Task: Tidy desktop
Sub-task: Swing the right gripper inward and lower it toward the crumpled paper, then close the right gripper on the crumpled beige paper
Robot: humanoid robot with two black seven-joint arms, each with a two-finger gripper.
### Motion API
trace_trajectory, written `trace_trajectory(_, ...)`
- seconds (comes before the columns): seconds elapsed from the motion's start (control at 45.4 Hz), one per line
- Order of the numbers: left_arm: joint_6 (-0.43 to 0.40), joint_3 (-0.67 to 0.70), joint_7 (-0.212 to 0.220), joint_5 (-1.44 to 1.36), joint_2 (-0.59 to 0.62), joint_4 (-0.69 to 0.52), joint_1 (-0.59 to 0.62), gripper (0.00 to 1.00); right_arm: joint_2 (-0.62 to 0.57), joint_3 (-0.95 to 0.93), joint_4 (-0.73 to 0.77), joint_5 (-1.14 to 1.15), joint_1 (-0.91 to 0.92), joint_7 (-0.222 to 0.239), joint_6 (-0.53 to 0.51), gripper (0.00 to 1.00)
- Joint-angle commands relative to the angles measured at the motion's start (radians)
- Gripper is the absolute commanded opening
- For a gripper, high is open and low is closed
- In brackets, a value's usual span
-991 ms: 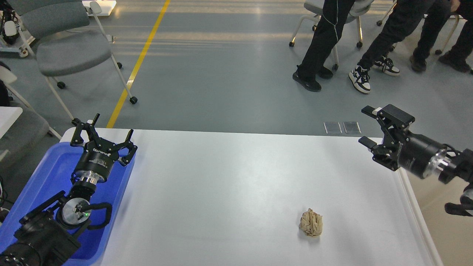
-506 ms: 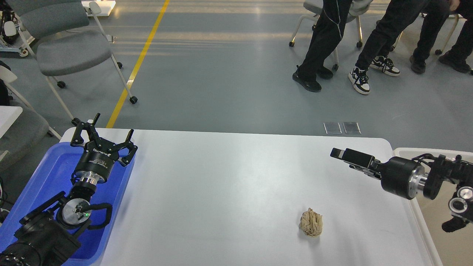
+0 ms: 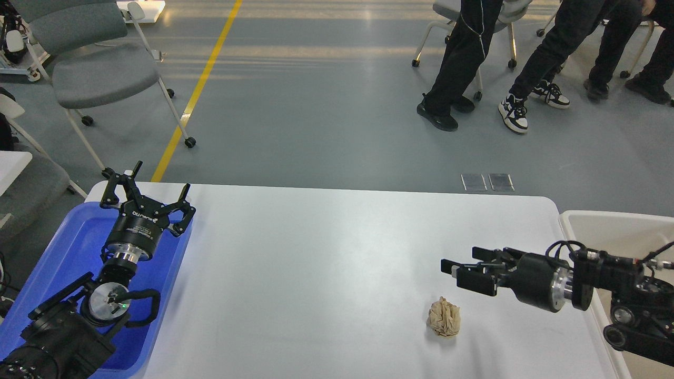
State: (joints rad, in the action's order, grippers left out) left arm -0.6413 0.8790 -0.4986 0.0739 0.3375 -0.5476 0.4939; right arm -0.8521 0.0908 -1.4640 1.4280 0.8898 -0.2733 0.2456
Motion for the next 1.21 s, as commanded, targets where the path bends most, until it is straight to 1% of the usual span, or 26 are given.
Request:
trace_trajectory(0.0,0.0,0.0,0.0,0.0,0.0,0.0,0.0,1.0,0.116,0.104,0.117,0.072,0.027,0.002,0.029,1.0)
trace_trajectory(0.11,-0.001,0.0,0.0,0.0,0.0,0.0,0.0,1.0,0.153,0.162,0.152,0.077,0.031,0.009,0.023,1.0)
trace_trajectory(0.198,-0.001,0.0,0.0,0.0,0.0,0.0,0.0,1.0,0.177,0.187,0.18,0.077,0.027,0.042,0.015,1.0)
trace_trajectory(0.286,-0.001,0.0,0.0,0.0,0.0,0.0,0.0,1.0,0.192,0.216,0.197,0.078,0.021,0.052,0.015,0.99)
trace_trajectory(0.44,-0.001,0.0,0.0,0.0,0.0,0.0,0.0,1.0,0.229,0.237,0.26,0.104,0.017,0.055,0.015,0.99)
trace_trajectory(1.189,-0.001,0.0,0.0,0.0,0.0,0.0,0.0,1.0,0.331,0.237,0.379,0.115,-0.06,0.049,0.027,1.0)
